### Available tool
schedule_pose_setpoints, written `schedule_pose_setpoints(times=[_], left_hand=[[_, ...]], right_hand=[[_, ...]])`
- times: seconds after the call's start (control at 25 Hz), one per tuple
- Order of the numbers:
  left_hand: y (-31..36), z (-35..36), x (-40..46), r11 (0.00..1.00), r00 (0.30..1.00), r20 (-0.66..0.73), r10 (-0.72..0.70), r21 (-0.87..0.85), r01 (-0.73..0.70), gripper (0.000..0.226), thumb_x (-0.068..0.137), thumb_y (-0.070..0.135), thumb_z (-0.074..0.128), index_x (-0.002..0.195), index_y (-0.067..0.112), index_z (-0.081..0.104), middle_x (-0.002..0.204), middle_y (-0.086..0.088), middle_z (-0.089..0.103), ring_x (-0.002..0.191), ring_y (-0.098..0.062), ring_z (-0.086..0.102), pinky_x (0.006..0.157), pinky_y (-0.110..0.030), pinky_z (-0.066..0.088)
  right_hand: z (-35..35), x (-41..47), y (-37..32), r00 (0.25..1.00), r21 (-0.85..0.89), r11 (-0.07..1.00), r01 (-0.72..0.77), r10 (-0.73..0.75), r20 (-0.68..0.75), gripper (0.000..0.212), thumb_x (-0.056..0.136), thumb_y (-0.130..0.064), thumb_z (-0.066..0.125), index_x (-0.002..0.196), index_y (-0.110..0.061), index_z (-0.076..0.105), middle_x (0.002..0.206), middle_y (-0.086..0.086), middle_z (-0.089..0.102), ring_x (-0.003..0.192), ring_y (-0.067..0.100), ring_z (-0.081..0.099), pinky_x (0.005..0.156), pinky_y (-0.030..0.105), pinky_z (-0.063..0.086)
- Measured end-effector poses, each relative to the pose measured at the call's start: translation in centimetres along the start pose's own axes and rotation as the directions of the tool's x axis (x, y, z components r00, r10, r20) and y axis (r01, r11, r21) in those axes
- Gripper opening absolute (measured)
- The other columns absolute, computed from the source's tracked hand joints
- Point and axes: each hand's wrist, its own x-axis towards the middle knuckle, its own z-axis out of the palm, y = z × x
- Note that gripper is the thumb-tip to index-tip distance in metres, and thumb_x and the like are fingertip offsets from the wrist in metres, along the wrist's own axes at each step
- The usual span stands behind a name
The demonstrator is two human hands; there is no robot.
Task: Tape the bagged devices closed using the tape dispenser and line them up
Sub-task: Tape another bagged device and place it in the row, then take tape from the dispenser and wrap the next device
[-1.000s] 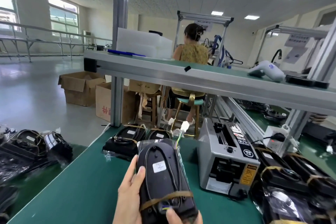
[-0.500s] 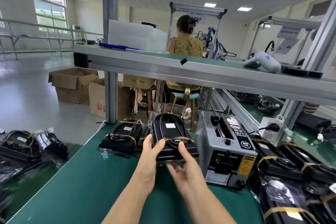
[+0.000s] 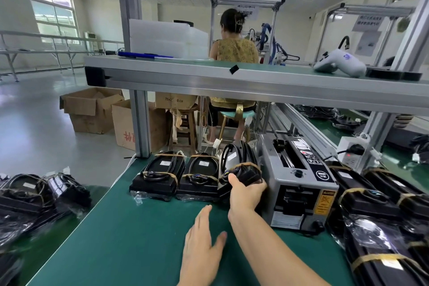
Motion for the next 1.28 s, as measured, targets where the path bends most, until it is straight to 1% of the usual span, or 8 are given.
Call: schedule_pose_setpoints(times=[0.2,0.36,0.52,0.76,0.92,1.0,1.08,1.28], left_hand=[[-0.3,0.1,0.1,0.999,1.0,-0.016,-0.01,-0.052,0.009,0.074,0.092,0.033,0.055,0.147,0.042,0.007,0.147,0.019,0.032,0.131,-0.01,0.032,0.101,-0.029,0.032],[-0.2,0.0,-0.1,0.998,1.0,-0.015,-0.006,-0.058,0.005,0.077,0.091,0.031,0.057,0.147,0.043,0.005,0.146,0.021,0.032,0.131,-0.007,0.032,0.102,-0.031,0.033],[-0.2,0.0,0.0,1.0,1.0,-0.008,-0.005,-0.013,0.005,0.075,0.091,0.032,0.056,0.147,0.043,0.006,0.147,0.021,0.031,0.131,-0.01,0.032,0.103,-0.031,0.031],[0.1,0.0,-0.1,0.999,1.0,-0.001,-0.018,0.027,0.018,0.068,0.092,0.032,0.056,0.146,0.04,0.015,0.146,0.016,0.036,0.127,-0.012,0.035,0.102,-0.029,0.028],[0.1,-0.4,0.0,0.999,1.0,0.02,-0.015,0.038,0.014,0.064,0.092,0.029,0.059,0.145,0.034,0.023,0.145,0.009,0.04,0.124,-0.016,0.043,0.101,-0.034,0.033],[0.3,-0.5,-0.1,0.999,1.0,0.025,-0.016,0.051,0.015,0.063,0.091,0.028,0.059,0.145,0.032,0.027,0.144,0.006,0.042,0.123,-0.02,0.045,0.1,-0.037,0.036],[0.3,-0.4,-0.2,0.998,1.0,0.027,-0.01,0.064,0.009,0.06,0.092,0.025,0.06,0.144,0.029,0.03,0.142,0.004,0.044,0.122,-0.022,0.046,0.1,-0.037,0.036],[-0.9,-0.3,0.1,0.997,1.0,0.02,-0.02,0.071,0.018,0.057,0.088,0.022,0.065,0.139,0.029,0.04,0.135,-0.005,0.053,0.119,-0.027,0.051,0.097,-0.04,0.038]], right_hand=[[-0.1,1.2,0.6,0.987,0.075,0.985,-0.153,0.148,0.064,0.066,0.077,-0.005,0.076,0.131,-0.008,0.038,0.122,0.012,0.056,0.104,0.03,0.058,0.095,0.043,0.048],[-1.2,1.6,0.8,0.929,0.186,0.917,-0.354,0.321,0.186,0.06,0.081,-0.001,0.073,0.132,-0.004,0.041,0.125,0.017,0.057,0.103,0.031,0.06,0.07,0.04,0.055],[-1.8,2.0,0.5,0.874,0.17,0.87,-0.463,0.417,0.251,0.054,0.084,-0.006,0.071,0.131,-0.002,0.045,0.127,0.021,0.056,0.112,0.036,0.059,0.091,0.047,0.053],[-2.0,1.6,-0.5,0.841,0.013,0.853,-0.522,0.512,0.175,0.063,0.08,-0.023,0.078,0.132,-0.007,0.047,0.13,0.015,0.055,0.089,0.026,0.058,0.086,0.035,0.055],[-2.4,-0.1,-1.8,0.827,-0.02,0.845,-0.534,0.528,0.195,0.037,0.088,-0.013,0.069,0.12,-0.004,0.054,0.121,0.015,0.058,0.087,0.025,0.057,0.095,0.04,0.047],[-3.8,-1.4,-2.7,0.828,-0.134,0.858,-0.496,0.514,0.225,0.039,0.091,-0.011,0.062,0.126,-0.004,0.049,0.114,0.011,0.056,0.102,0.029,0.056,0.102,0.043,0.042],[-6.5,-3.2,-3.6,0.852,-0.287,0.889,-0.357,0.436,0.291,0.061,0.09,-0.012,0.061,0.144,-0.011,0.032,0.133,0.009,0.047,0.121,0.027,0.049,0.104,0.042,0.038],[-17.8,-7.1,-6.8,0.837,-0.42,0.876,0.237,0.036,0.547,0.066,0.088,-0.022,0.062,0.142,-0.04,0.029,0.134,-0.027,0.04,0.119,-0.007,0.041,0.093,0.018,0.033]])
